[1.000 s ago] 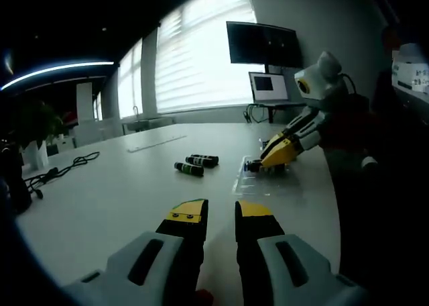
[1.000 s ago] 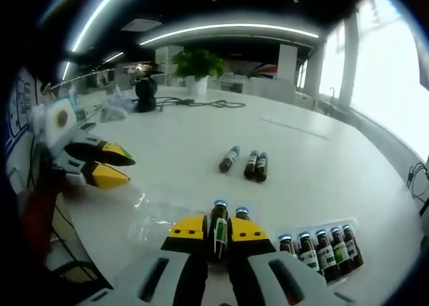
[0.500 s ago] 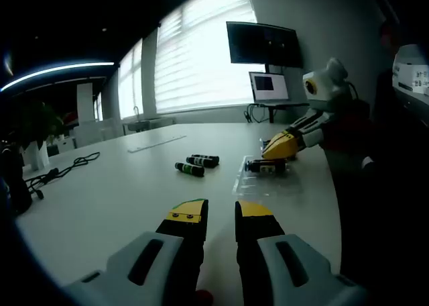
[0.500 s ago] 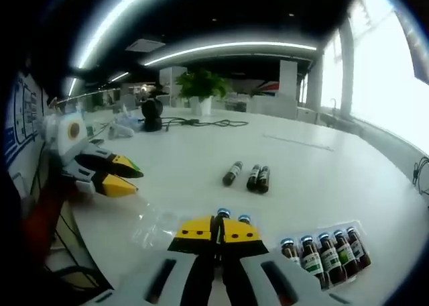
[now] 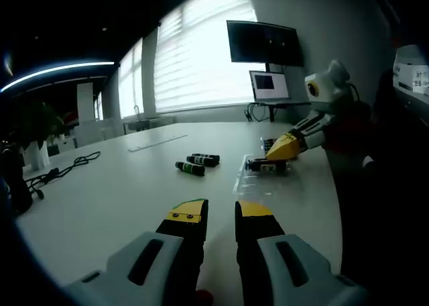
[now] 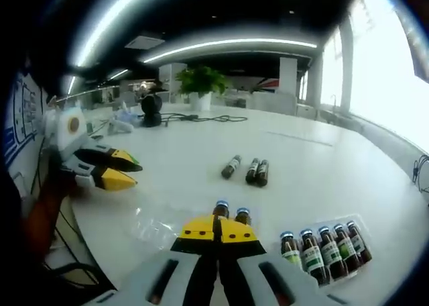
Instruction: Grip medicine bottles put into box
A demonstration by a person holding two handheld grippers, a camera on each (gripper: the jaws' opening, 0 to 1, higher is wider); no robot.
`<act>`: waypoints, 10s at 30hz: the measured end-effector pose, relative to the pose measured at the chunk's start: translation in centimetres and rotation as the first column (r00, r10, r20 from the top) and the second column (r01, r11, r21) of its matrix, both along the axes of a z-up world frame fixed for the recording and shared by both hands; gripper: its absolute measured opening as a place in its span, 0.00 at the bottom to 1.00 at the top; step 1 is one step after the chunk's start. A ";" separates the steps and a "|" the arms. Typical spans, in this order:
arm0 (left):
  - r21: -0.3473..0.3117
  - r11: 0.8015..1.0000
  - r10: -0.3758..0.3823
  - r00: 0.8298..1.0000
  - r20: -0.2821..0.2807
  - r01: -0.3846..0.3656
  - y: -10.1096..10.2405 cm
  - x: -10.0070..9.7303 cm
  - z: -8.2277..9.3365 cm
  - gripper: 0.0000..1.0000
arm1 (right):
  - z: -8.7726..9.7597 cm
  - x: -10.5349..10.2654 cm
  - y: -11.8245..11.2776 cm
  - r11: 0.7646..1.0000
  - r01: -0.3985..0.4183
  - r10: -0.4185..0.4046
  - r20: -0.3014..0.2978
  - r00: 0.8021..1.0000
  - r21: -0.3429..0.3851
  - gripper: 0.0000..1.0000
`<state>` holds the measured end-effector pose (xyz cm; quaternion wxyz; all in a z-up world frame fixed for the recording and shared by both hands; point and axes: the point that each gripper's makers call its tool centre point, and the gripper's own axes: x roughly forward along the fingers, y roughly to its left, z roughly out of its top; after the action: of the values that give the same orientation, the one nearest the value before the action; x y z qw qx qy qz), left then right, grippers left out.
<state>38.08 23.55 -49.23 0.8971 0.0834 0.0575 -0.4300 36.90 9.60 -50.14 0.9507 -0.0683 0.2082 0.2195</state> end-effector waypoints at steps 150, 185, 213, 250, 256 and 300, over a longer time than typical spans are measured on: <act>-0.017 1.000 0.006 1.000 -0.003 -0.006 0.2 0.1 0.1 0.10 | 7.8 2.7 -2.9 0.980 -0.183 0.146 0.350 0.925 0.075 0.03; -0.026 1.000 0.001 1.000 -0.003 -0.001 0.1 0.2 0.3 0.10 | 3.1 10.2 -1.3 0.982 -0.187 0.187 0.019 0.982 -0.015 0.10; -0.036 0.999 -0.005 1.000 0.000 0.005 0.1 -0.1 0.5 0.10 | -0.4 14.3 -2.3 0.989 -0.112 0.093 -0.175 0.980 -0.101 0.09; -0.043 0.999 -0.008 1.000 -0.001 0.008 0.1 0.0 0.6 0.10 | -2.4 15.1 -2.5 0.989 -0.065 0.032 -0.237 0.971 -0.135 0.07; -0.043 0.999 -0.007 1.000 -0.001 0.007 0.1 0.0 0.6 0.10 | -2.4 15.0 -2.6 0.987 -0.052 0.009 -0.269 0.963 -0.154 0.06; -0.045 0.999 -0.019 1.000 0.005 0.019 0.0 -0.3 0.7 0.10 | 1.6 6.0 -1.2 0.997 -0.066 0.053 -0.271 0.961 -0.039 0.05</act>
<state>37.78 23.52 -48.55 0.8947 0.0648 0.0450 -0.4396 42.88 8.39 -48.50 0.9046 -0.0666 0.3387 0.2502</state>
